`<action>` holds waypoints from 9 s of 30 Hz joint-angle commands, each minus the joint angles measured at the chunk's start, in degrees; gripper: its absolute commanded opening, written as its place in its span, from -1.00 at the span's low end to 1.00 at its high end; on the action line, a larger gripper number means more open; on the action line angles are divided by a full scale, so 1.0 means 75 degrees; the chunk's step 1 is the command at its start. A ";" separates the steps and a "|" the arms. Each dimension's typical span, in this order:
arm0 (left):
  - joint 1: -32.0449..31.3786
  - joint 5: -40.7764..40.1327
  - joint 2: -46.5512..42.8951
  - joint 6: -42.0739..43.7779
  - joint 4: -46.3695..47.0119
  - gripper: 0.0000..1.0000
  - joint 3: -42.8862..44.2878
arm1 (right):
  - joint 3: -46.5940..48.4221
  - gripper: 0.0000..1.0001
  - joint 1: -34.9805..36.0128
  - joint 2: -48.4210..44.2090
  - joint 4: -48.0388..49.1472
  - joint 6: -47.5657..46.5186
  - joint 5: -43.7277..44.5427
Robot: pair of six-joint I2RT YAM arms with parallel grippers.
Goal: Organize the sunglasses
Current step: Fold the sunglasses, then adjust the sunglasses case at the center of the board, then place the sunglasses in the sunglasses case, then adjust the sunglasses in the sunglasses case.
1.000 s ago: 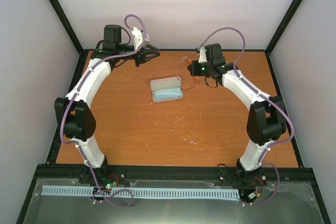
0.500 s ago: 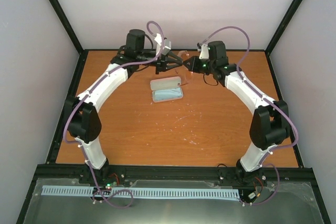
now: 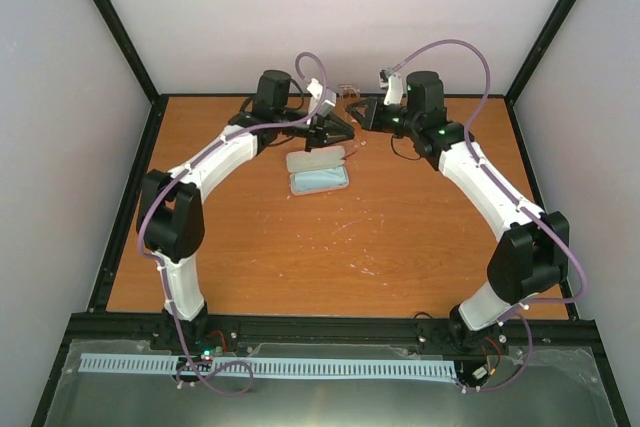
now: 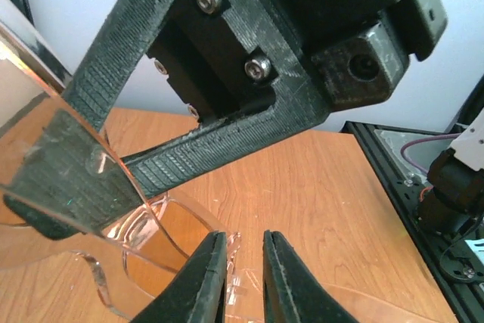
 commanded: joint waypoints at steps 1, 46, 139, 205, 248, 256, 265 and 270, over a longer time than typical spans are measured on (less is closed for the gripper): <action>0.0017 -0.0882 -0.0034 0.0293 -0.0282 -0.71 0.0389 | -0.0074 -0.95 0.0074 -0.0282 -0.0373 0.0101 0.0553; 0.0031 0.0544 -0.0952 0.0192 0.0320 -0.52 -0.0482 | 0.1604 -0.95 0.0380 0.0469 -0.2620 0.1285 0.0189; 0.1181 -0.2208 0.2437 0.2286 -0.3760 -0.63 0.0169 | -0.0613 -0.94 -0.0049 0.3128 0.0161 0.3749 -0.0359; 0.1180 -0.1985 0.2174 0.2290 -0.3348 -0.64 -0.0310 | 0.0371 -0.95 0.0508 0.4764 0.0132 0.4605 0.0849; 0.1176 -0.1902 0.2287 0.2288 -0.3254 -0.64 -0.0208 | 0.0862 -0.94 0.0534 0.3651 -0.1209 0.3053 0.2025; 0.1179 -0.1915 0.2260 0.2302 -0.3266 -0.64 -0.0224 | 0.1406 -0.94 0.0553 0.4324 -0.1229 0.3001 0.1743; 0.1175 -0.1906 0.2282 0.2329 -0.3245 -0.64 -0.0245 | 0.1540 -0.94 0.0659 0.4731 -0.1840 0.2871 0.1471; 0.1181 -0.1911 0.2309 0.2351 -0.3242 -0.64 -0.0208 | 0.1447 -0.94 0.0647 0.4291 -0.1571 0.2767 0.1617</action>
